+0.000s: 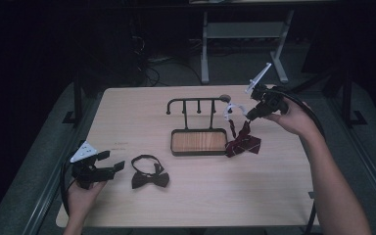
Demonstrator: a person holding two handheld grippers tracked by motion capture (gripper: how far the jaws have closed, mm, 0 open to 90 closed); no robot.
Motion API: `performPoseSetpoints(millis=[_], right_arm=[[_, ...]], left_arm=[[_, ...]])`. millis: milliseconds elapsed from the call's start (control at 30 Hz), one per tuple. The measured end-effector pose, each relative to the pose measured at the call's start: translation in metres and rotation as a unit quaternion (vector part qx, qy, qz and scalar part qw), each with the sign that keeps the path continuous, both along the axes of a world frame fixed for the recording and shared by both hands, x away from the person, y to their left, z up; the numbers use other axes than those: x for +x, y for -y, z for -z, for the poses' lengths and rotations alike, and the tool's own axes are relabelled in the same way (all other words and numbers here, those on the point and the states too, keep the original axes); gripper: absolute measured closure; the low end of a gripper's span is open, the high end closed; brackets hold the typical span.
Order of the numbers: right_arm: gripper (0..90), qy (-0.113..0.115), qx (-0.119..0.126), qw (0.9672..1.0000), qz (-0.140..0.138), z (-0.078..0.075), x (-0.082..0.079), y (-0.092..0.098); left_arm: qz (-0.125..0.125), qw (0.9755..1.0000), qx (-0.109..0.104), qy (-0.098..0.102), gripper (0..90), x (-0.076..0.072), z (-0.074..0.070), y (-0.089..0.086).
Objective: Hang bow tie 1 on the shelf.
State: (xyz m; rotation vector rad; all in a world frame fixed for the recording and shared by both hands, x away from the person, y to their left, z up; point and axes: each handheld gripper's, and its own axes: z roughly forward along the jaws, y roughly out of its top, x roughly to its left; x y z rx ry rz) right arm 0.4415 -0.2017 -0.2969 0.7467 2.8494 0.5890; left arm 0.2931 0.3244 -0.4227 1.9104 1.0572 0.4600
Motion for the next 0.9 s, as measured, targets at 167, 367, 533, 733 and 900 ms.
performPoseSetpoints(millis=[167,367,533,733,900], right_arm=[[82.9,-0.005,0.006,1.0,-0.004,0.004,-0.001,0.003],[80.5,-0.008,0.02,0.9997,-0.011,0.007,-0.007,0.008],[76.8,-0.009,0.032,0.9991,-0.026,0.011,-0.016,0.014],[73.2,-0.007,0.041,0.9985,-0.037,0.015,-0.027,0.022],[70.9,-0.001,0.05,0.9978,-0.044,0.017,-0.038,0.027]], left_arm=[[0.004,1.0,0.002,-0.003,22.4,0.001,0.0,0.0],[0.008,0.9999,0.0,-0.007,23.0,0.001,0.0,0.001],[0.017,0.9998,0.002,-0.009,24.9,0.001,0.0,0.001],[0.024,0.9997,0.003,-0.008,25.4,0.002,-0.001,0.004],[0.032,0.9994,0.006,-0.013,25.7,0.003,-0.002,0.006]])
